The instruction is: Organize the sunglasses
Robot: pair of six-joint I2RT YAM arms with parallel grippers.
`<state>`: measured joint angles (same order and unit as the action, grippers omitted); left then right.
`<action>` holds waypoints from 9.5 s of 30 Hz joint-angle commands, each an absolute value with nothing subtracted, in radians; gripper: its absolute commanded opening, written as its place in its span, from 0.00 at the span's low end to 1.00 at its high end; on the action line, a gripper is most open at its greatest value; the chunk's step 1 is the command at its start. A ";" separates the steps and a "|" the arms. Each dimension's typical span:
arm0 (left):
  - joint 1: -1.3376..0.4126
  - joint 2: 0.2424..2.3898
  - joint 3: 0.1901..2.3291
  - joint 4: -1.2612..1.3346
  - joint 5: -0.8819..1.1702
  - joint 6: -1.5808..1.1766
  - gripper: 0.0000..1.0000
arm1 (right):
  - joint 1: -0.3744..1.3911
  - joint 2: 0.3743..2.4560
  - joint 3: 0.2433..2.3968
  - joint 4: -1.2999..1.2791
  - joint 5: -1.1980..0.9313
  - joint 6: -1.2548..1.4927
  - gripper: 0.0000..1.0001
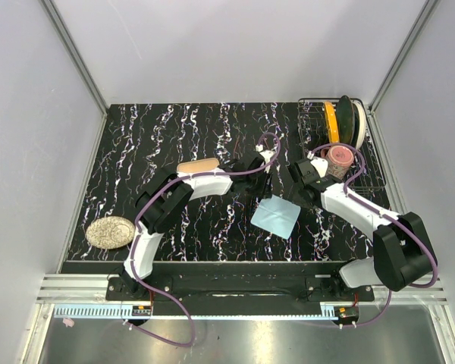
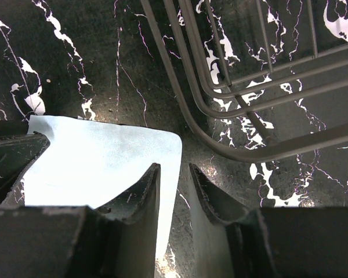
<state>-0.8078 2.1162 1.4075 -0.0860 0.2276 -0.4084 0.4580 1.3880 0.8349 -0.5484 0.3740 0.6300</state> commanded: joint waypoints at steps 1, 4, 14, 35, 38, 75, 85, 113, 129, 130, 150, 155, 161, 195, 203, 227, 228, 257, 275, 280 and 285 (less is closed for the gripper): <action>-0.813 2.138 1.433 -0.110 0.189 -0.400 0.29 | 0.457 1.368 0.828 -0.546 0.382 0.640 0.31; -0.811 2.143 1.448 -0.127 0.163 -0.403 0.25 | 0.456 1.371 0.830 -0.543 0.382 0.637 0.32; -0.805 2.143 1.499 -0.189 0.117 -0.414 0.00 | 0.456 1.381 0.830 -0.490 0.321 0.577 0.32; -0.750 1.983 1.342 -0.239 0.003 -0.433 0.00 | 0.457 1.565 0.936 -0.350 0.170 0.419 0.41; -0.742 1.983 1.351 -0.248 0.003 -0.433 0.00 | 0.456 1.620 0.971 -0.334 0.192 0.396 0.40; -0.715 1.993 1.370 -0.259 0.049 -0.422 0.00 | 0.457 1.752 1.052 -0.285 0.212 0.351 0.07; -0.715 1.937 1.327 -0.184 0.141 -0.390 0.00 | 0.456 1.635 0.988 -0.235 0.161 0.308 0.00; -0.715 1.868 1.204 -0.115 0.268 -0.307 0.00 | 0.454 1.493 0.815 -0.195 0.063 0.351 0.00; -0.716 1.845 1.149 -0.106 0.351 -0.319 0.00 | 0.454 1.453 0.787 -0.258 0.061 0.410 0.00; -0.716 1.844 1.150 -0.107 0.356 -0.321 0.00 | 0.454 1.462 0.788 -0.265 0.058 0.422 0.00; -0.739 1.844 1.118 -0.114 0.394 -0.319 0.00 | 0.453 1.499 0.788 -0.299 0.058 0.466 0.00; -0.747 1.852 1.131 -0.114 0.397 -0.321 0.00 | 0.451 1.500 0.788 -0.304 0.058 0.466 0.00; -0.752 1.852 1.134 -0.124 0.374 -0.319 0.00 | 0.449 1.505 0.784 -0.305 0.052 0.465 0.00; -0.773 1.744 1.048 -0.075 0.313 -0.313 0.49 | 0.448 1.347 0.784 -0.411 0.003 0.469 0.39; -0.773 1.844 1.206 -0.110 0.250 -0.451 0.21 | 0.448 1.529 0.903 -0.307 -0.090 0.468 0.24; -0.773 1.950 1.246 -0.150 0.339 -0.479 0.13 | 0.448 1.634 0.870 -0.298 -0.235 0.460 0.05; -0.773 1.950 1.244 -0.153 0.336 -0.480 0.13 | 0.448 1.634 0.871 -0.302 -0.236 0.459 0.05; -0.759 1.812 1.149 -0.093 0.243 -0.479 0.22 | 0.448 1.548 0.919 -0.416 -0.244 0.446 0.13; -0.761 1.885 1.166 -0.109 0.314 -0.523 0.12 | 0.451 1.753 1.006 -0.291 -0.324 0.520 0.10; -0.759 1.914 1.178 -0.152 0.266 -0.515 0.11 | 0.449 1.764 1.006 -0.290 -0.302 0.531 0.10; -0.759 1.943 1.201 -0.209 0.223 -0.515 0.10 | 0.451 1.769 1.006 -0.291 -0.278 0.543 0.10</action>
